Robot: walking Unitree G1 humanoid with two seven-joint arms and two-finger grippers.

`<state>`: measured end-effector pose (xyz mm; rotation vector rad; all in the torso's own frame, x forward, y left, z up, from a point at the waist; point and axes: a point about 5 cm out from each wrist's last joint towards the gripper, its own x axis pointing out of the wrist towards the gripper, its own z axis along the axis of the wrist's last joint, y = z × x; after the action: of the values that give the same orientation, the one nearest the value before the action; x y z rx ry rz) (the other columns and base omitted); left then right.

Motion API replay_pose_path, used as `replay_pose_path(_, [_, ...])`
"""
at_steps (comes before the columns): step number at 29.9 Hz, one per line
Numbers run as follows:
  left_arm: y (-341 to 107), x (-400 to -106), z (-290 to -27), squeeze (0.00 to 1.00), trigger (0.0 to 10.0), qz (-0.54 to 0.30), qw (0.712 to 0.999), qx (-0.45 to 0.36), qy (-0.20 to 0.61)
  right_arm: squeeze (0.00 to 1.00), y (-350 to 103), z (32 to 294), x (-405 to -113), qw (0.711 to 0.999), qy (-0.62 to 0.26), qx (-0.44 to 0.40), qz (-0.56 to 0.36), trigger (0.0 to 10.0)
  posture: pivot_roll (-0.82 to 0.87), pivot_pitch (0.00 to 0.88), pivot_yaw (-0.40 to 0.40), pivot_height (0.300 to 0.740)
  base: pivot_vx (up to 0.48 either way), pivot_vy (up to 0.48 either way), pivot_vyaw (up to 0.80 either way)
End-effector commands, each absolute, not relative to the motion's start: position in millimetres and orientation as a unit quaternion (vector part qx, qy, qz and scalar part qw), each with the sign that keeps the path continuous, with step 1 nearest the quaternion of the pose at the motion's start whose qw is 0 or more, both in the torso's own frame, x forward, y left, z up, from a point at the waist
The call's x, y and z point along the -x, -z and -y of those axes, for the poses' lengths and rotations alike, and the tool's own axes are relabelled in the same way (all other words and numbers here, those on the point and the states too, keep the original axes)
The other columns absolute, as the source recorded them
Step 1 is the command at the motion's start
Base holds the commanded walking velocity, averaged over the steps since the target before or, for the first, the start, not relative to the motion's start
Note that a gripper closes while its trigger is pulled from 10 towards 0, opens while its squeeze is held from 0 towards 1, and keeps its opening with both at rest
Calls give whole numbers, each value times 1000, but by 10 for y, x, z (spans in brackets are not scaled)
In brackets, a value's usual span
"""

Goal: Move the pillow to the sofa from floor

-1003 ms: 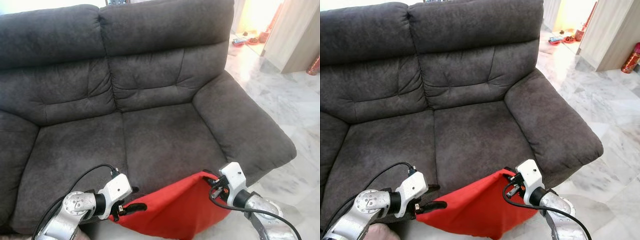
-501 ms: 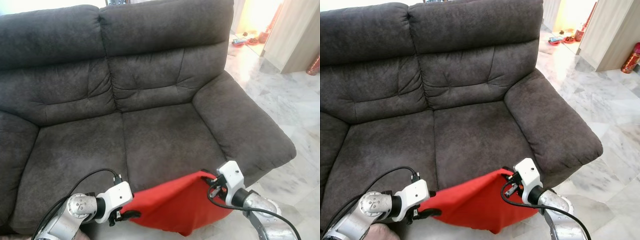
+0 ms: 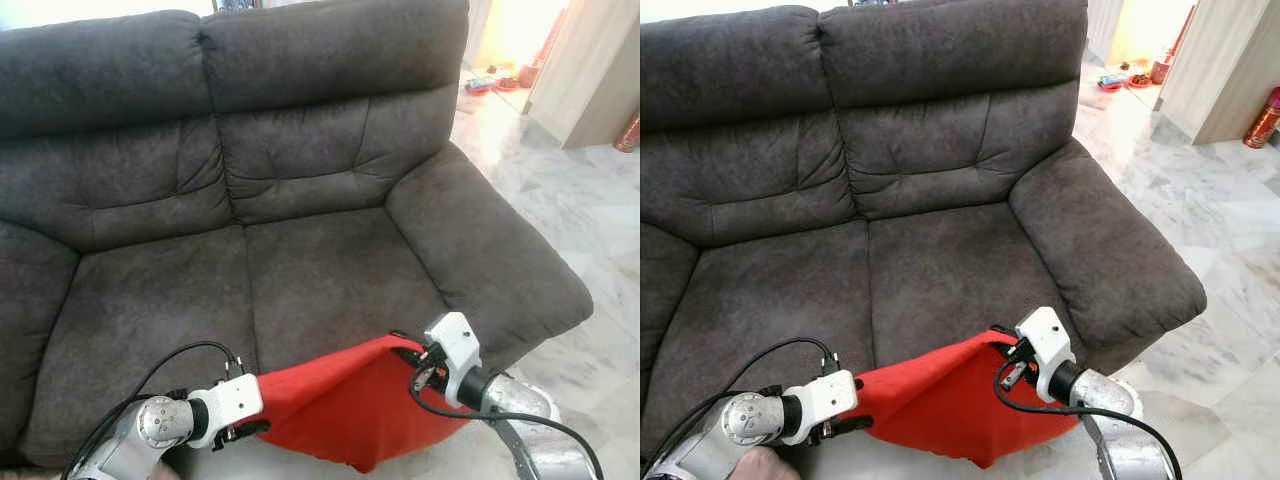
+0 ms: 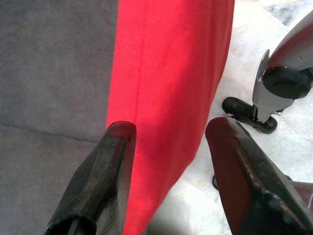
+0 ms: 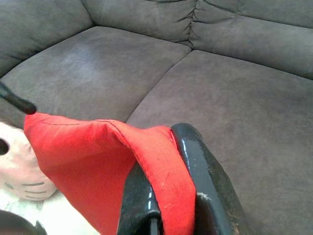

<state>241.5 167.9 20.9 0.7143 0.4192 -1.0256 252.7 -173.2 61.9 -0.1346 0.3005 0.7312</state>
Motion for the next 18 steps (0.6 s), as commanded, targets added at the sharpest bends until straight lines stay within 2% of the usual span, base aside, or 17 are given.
replay_pose_path(1, [-149,-2402,-1717,0,10000,-205,780,-348,479,0,-905,1632,-2594,918,-382,73,-77,10000,62,36,-13,740,0,0,0])
replay_pose_path(12, [27,-2367,-1746,0,10000,-226,775,-352,474,0,-962,1697,-2511,915,-390,68,-77,10000,52,42,-12,740,0,0,0])
replay_pose_path(18, [64,-2397,-1763,0,10000,-219,785,-358,456,0,-1018,1666,-2491,907,-409,62,-73,10000,55,44,-13,740,0,0,0])
